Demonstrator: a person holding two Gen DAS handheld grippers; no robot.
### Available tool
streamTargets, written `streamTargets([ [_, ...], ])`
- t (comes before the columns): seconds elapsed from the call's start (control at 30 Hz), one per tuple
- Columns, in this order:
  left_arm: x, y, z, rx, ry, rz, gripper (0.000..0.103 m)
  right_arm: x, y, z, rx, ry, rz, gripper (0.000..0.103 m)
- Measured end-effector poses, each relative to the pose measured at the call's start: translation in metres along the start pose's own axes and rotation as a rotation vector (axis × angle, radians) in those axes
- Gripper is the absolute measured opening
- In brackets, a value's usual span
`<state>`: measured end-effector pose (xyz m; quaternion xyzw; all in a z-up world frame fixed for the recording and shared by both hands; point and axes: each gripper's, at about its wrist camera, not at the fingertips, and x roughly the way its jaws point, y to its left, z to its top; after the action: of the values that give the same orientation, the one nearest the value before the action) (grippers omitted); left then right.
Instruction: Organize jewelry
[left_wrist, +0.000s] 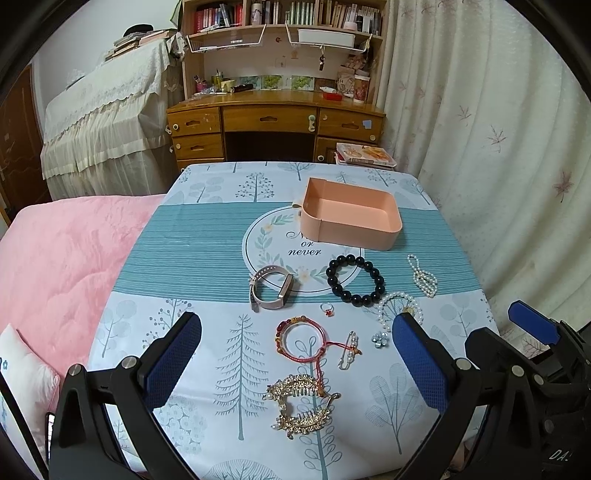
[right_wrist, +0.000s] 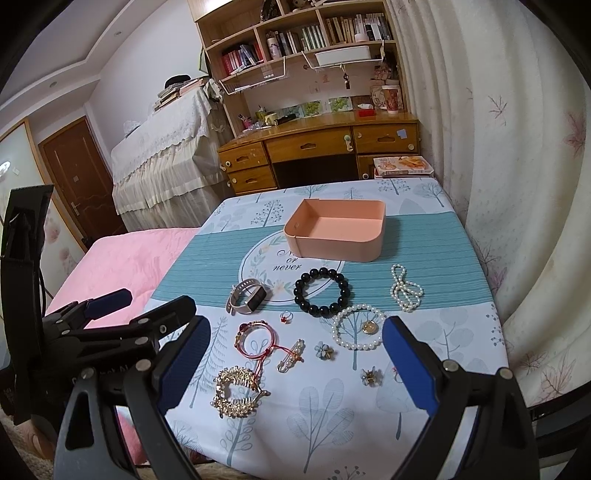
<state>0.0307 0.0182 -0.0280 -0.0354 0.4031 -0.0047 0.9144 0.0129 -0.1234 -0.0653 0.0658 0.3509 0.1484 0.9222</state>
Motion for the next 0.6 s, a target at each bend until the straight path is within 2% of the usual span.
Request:
streamTargets([
  [0.6, 0.0072, 0.0016, 0.0037, -0.002, 0.031, -0.008, 0.102, 0.0038, 0.0014, -0.0040, 0.004, 0.006, 0.005, 0.095],
])
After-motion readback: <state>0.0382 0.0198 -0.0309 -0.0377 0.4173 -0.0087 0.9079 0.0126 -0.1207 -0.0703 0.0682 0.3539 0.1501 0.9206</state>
